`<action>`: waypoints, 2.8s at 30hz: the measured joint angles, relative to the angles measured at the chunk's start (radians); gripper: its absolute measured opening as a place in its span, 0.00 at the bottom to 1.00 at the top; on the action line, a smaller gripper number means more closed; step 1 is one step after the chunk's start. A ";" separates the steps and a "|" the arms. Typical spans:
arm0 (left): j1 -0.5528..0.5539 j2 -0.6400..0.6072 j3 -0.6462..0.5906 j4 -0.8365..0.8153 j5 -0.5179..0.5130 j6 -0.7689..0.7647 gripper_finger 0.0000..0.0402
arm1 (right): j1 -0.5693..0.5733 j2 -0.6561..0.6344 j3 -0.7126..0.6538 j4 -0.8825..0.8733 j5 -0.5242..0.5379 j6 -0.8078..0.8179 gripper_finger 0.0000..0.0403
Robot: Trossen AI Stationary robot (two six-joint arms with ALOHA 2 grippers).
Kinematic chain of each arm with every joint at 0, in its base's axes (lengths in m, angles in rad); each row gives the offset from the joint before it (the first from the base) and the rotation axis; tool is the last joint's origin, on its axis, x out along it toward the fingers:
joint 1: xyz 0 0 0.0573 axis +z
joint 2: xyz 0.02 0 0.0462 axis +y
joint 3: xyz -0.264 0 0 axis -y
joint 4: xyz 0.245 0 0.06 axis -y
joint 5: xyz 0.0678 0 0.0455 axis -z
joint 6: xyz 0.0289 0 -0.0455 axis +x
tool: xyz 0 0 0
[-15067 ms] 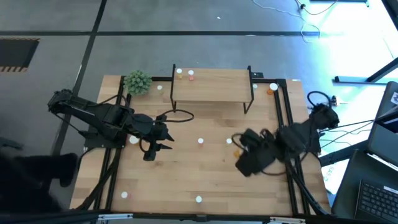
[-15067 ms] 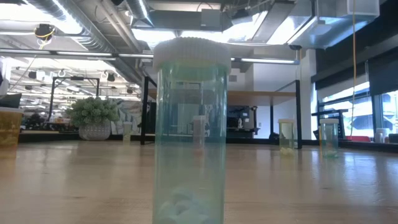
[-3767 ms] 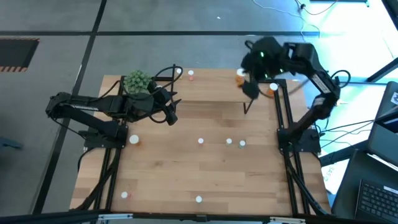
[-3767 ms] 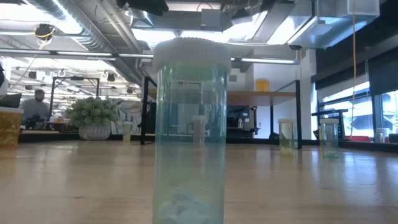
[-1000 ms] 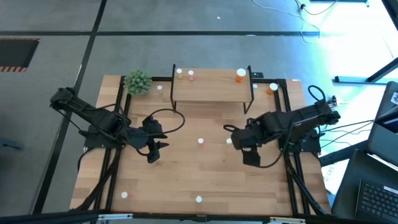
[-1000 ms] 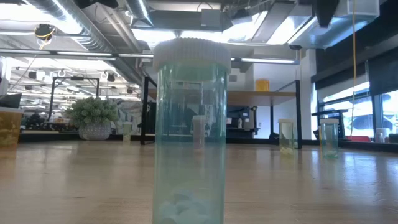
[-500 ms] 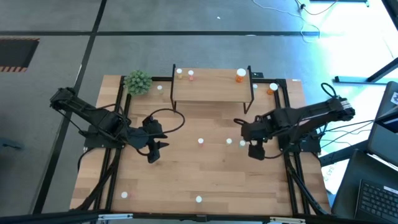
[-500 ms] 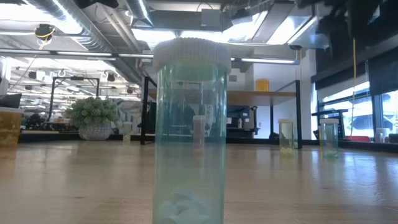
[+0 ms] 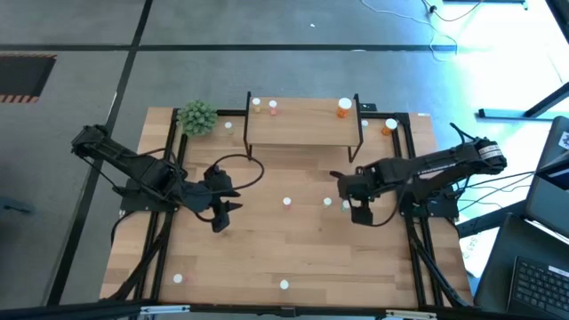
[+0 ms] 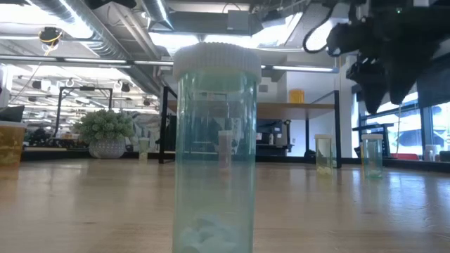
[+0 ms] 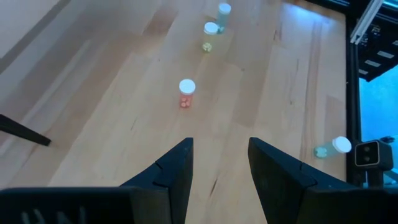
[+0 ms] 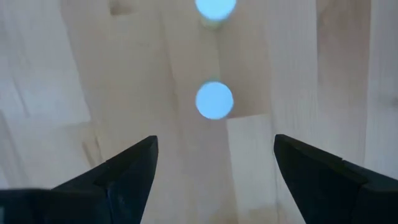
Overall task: Pick and place medicine bottles onto shelf by color
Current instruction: Put the middle blue pill bottle on the shelf
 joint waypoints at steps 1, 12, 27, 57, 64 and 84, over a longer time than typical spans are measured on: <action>0.000 0.000 0.000 0.000 -0.005 0.000 0.37 | -0.003 0.000 -0.004 0.002 -0.001 0.001 0.80; 0.000 0.000 0.000 0.000 -0.015 0.000 0.37 | -0.002 0.000 -0.007 0.060 0.014 0.000 0.80; 0.000 0.000 0.000 0.000 -0.017 0.000 0.37 | -0.011 0.000 -0.142 0.225 -0.012 0.001 0.80; 0.000 0.000 0.000 0.000 -0.017 -0.001 0.37 | -0.048 0.000 -0.292 0.453 -0.010 0.027 0.80; 0.000 0.000 0.000 0.000 -0.017 -0.001 0.37 | -0.048 0.000 -0.292 0.452 -0.010 0.026 0.72; 0.000 0.000 0.000 0.000 -0.016 0.000 0.37 | -0.048 0.000 -0.292 0.452 -0.009 0.028 0.49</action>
